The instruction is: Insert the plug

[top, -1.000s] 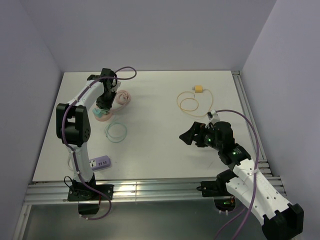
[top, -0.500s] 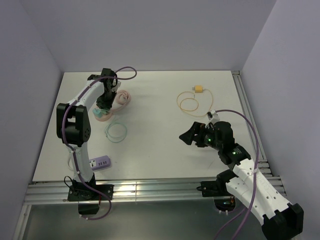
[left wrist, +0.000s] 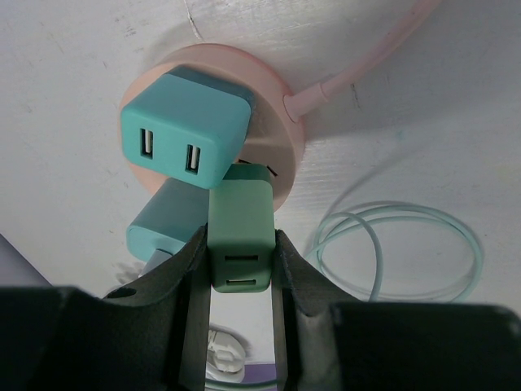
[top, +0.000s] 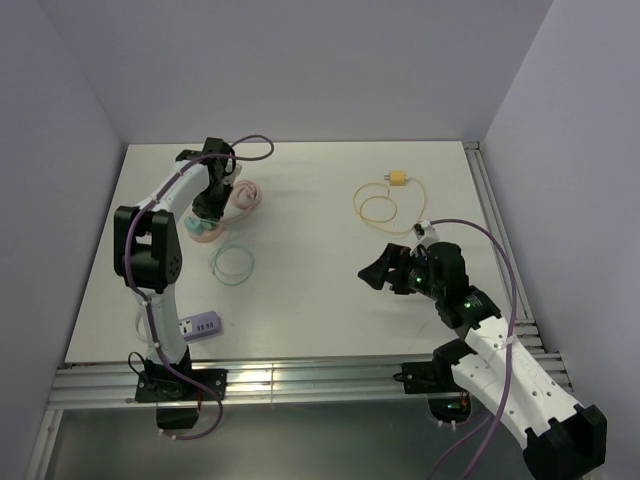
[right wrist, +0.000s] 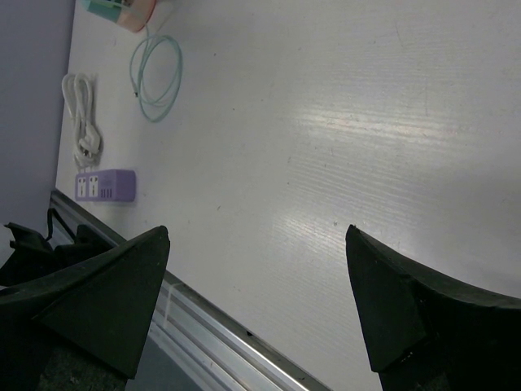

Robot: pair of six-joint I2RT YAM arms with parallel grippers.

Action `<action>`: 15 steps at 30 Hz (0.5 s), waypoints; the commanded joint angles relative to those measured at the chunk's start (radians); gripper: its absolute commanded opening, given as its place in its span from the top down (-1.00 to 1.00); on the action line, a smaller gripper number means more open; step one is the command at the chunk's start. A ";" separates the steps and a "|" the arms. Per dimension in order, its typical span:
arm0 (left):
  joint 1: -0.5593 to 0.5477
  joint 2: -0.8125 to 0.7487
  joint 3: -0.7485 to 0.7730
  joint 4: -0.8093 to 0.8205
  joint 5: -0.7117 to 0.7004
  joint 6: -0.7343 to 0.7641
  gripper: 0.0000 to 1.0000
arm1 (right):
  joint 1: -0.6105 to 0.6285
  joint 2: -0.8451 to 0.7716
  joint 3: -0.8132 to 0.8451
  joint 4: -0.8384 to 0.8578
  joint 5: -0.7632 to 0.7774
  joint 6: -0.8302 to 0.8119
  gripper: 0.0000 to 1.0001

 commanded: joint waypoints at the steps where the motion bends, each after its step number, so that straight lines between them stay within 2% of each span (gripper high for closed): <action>1: 0.000 0.041 0.015 -0.028 0.016 0.009 0.99 | -0.008 0.002 0.023 0.036 -0.010 -0.007 -0.90; 4: 0.000 0.068 0.029 -0.045 -0.007 0.006 0.99 | -0.008 0.003 0.026 0.033 -0.008 -0.008 -0.90; 8: 0.013 0.084 0.049 -0.054 0.050 0.009 0.99 | -0.008 0.006 0.025 0.036 -0.008 -0.008 -0.90; 15: 0.046 0.114 0.103 -0.074 0.242 0.034 0.99 | -0.008 0.020 0.036 0.041 -0.016 -0.004 -0.90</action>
